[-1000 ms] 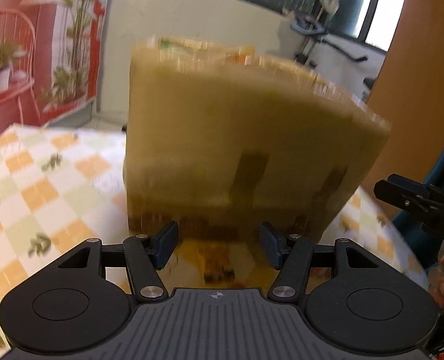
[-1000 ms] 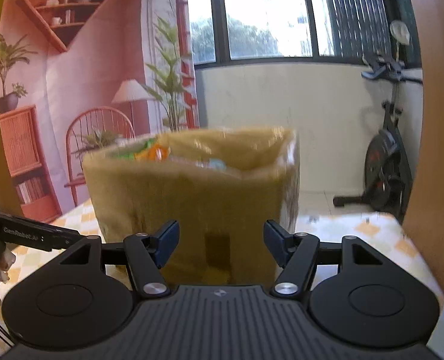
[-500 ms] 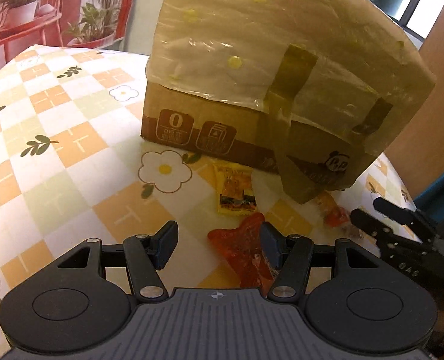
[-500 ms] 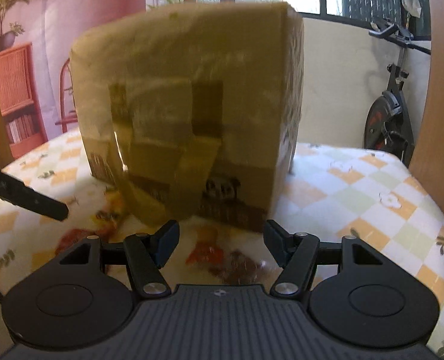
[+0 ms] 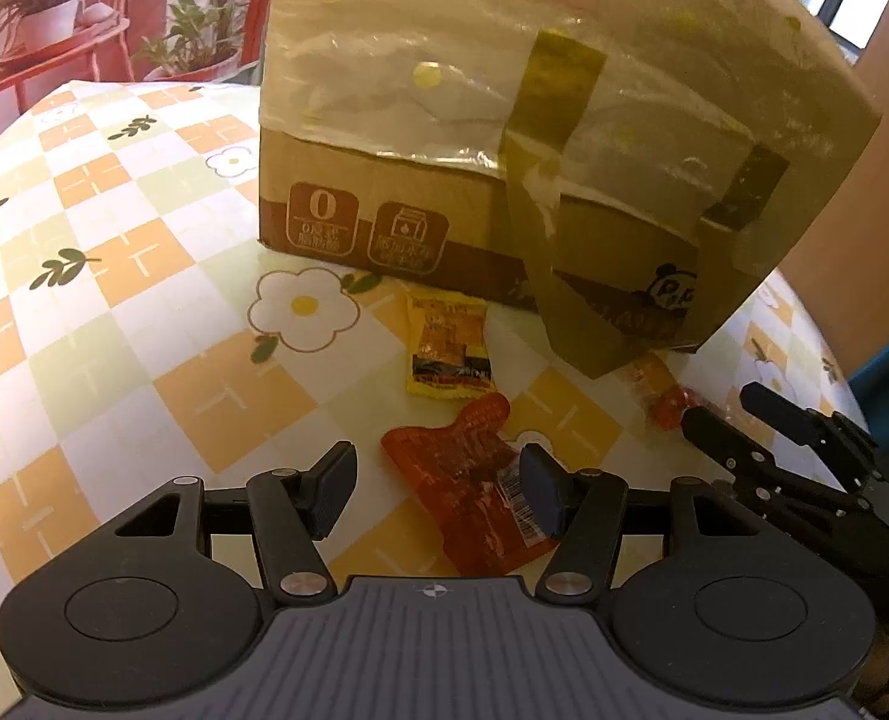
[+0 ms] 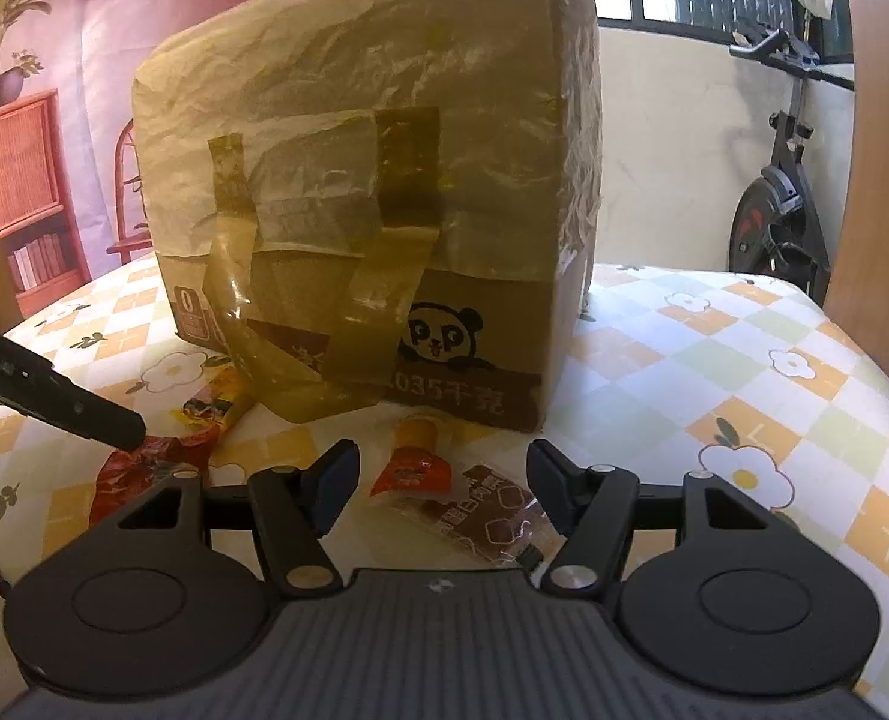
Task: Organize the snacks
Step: 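Withdraw both tools from the box back to the remaining snacks, then grasp the red candy packet with the left tool while the right grasps the orange-capped packet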
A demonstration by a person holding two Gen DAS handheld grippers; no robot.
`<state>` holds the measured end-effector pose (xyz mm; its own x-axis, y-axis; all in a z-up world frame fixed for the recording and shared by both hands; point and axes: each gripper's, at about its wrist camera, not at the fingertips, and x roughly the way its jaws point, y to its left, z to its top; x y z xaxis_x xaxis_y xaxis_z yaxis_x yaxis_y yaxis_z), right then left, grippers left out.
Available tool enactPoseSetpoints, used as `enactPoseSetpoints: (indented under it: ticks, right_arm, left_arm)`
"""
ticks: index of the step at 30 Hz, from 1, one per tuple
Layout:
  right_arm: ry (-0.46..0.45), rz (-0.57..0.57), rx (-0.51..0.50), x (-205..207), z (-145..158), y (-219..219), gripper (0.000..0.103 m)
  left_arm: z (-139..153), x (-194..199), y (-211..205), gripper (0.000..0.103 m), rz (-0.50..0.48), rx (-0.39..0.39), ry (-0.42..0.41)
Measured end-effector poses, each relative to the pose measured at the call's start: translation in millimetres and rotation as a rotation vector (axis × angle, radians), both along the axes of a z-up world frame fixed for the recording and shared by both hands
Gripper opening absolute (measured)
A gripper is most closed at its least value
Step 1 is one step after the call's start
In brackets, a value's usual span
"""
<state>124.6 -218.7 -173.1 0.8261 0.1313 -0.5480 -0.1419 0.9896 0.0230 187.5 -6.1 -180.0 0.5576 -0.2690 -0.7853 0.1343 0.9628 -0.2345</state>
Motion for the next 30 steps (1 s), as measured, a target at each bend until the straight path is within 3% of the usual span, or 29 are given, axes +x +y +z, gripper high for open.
enactPoseSetpoints:
  ticks: [16,22,30]
  right_arm:
    - [-0.030,0.023,0.045,-5,1,-3,0.065]
    - [-0.029,0.026,0.061,-4,0,-5,0.065]
    - [-0.021,0.024,0.064,-3,0,-5,0.065]
  left_arm:
    - [-10,3,-38,0.062,0.039,0.134,0.003]
    - [-12,4,-36,0.061,0.039,0.120,-0.032]
    - [-13,3,-17,0.044,0.033,0.049,-0.057]
